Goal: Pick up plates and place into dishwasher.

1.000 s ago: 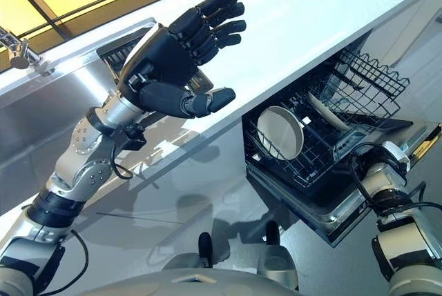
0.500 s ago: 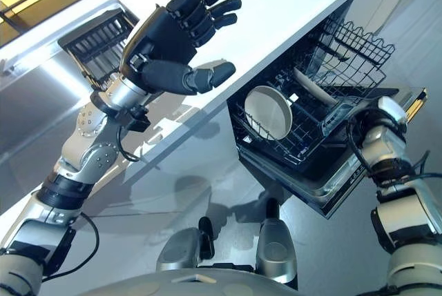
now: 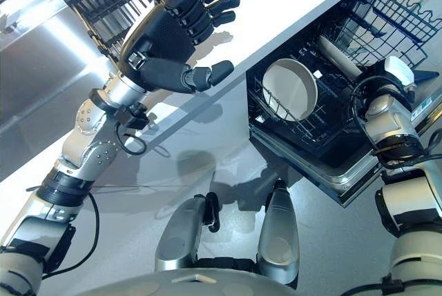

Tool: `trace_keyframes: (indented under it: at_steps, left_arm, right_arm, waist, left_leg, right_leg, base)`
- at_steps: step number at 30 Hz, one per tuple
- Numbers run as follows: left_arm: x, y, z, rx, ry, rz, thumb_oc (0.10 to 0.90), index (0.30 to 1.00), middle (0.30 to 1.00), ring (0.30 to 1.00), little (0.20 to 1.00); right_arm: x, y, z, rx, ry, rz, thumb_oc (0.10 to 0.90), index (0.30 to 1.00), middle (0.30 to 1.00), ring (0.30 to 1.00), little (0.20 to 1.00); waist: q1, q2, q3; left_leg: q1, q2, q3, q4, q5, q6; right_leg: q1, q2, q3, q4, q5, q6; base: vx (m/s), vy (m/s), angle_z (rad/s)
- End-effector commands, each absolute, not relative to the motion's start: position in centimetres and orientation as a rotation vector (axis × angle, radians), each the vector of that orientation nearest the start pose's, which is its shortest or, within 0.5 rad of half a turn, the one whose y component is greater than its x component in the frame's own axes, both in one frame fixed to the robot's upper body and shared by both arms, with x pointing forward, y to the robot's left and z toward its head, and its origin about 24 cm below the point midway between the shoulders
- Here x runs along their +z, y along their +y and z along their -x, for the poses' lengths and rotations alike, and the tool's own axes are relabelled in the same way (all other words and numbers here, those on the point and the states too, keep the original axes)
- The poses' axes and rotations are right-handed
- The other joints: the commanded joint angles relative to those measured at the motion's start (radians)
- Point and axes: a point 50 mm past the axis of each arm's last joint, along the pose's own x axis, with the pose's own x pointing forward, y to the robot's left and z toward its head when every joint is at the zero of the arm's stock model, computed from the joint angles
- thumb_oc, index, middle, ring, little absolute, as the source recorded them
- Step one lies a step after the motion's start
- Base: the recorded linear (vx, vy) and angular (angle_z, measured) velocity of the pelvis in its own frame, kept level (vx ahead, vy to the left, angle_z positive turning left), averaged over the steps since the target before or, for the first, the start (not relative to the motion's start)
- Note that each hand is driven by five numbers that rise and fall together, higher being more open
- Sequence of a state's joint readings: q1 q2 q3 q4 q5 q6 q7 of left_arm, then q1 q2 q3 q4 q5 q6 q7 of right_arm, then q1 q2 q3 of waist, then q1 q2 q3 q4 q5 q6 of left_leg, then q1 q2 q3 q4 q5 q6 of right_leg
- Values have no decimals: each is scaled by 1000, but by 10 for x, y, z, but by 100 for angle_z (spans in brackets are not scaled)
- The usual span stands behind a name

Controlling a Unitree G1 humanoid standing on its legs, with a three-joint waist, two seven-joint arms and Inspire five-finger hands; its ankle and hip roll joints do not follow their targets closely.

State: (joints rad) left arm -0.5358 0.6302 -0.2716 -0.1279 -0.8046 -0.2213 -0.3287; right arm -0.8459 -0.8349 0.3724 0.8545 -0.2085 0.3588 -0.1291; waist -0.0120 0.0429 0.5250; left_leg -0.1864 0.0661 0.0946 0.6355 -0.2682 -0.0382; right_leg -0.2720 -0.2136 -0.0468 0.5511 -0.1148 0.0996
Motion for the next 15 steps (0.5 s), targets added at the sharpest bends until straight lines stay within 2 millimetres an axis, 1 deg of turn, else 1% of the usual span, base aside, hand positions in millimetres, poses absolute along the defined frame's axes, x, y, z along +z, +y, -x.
trace_keyframes:
  at_steps: [1,2,3,5,7,10,12,15]
  left_arm:
    - [260,148,-269,-775,-901,148,800,900,900,900,900]
    - [260,148,-269,-774,-892,148,800,900,900,900,900]
    - [259,147,-269,-776,-887,147,800,900,900,900,900]
    - [259,146,-269,-780,-881,147,800,900,900,900,900]
    - [259,146,-269,-790,-876,148,800,900,900,900,900]
    - [260,145,-269,-801,-874,152,800,900,900,900,900]
    - [258,144,-269,-805,-870,155,800,900,900,900,900]
    - [258,144,-269,-802,-873,154,800,900,900,900,900]
  right_arm:
    - [206,-368,-346,-596,371,1259,100,300,300,300,200]
    - [196,-374,-342,-593,431,1251,100,300,300,300,200]
    - [192,-378,-339,-596,464,1250,100,300,300,300,200]
    - [187,-383,-336,-602,491,1244,100,300,300,300,200]
    - [183,-393,-329,-622,536,1240,100,300,300,300,200]
    - [178,-400,-325,-631,565,1230,100,300,300,300,200]
    - [174,-401,-324,-621,577,1234,100,300,300,300,200]
    - [171,-397,-326,-597,548,1219,100,300,300,300,200]
  waist:
    - [17,-34,-68]
    - [19,-37,-68]
    - [20,-40,-66]
    - [23,-43,-65]
    - [27,-47,-63]
    - [28,-51,-61]
    - [28,-54,-62]
    - [24,-54,-60]
  left_leg:
    - [12,-6,-60,23,-2,46]
    - [19,-6,-60,19,-1,47]
    - [23,-6,-62,18,-1,48]
    - [28,-8,-64,14,-1,49]
    - [36,-7,-65,10,-1,49]
    - [40,-8,-67,10,-4,50]
    - [46,-6,-68,7,-6,49]
    - [41,-5,-65,15,-10,50]
  right_leg:
    - [103,31,-32,120,-101,-100]
    - [109,31,-33,120,-101,-100]
    - [114,31,-34,120,-100,-100]
    - [119,32,-36,118,-101,-100]
    - [129,32,-40,114,-100,-99]
    - [133,34,-43,113,-101,-99]
    - [139,37,-44,108,-101,-99]
    - [134,41,-39,113,-104,-101]
  base:
    - [97,0,2]
    - [91,-7,2]
    - [65,-12,2]
    - [19,-6,1]
    - [29,-29,7]
    - [9,-25,8]
    - [13,-11,2]
    - [0,0,0]
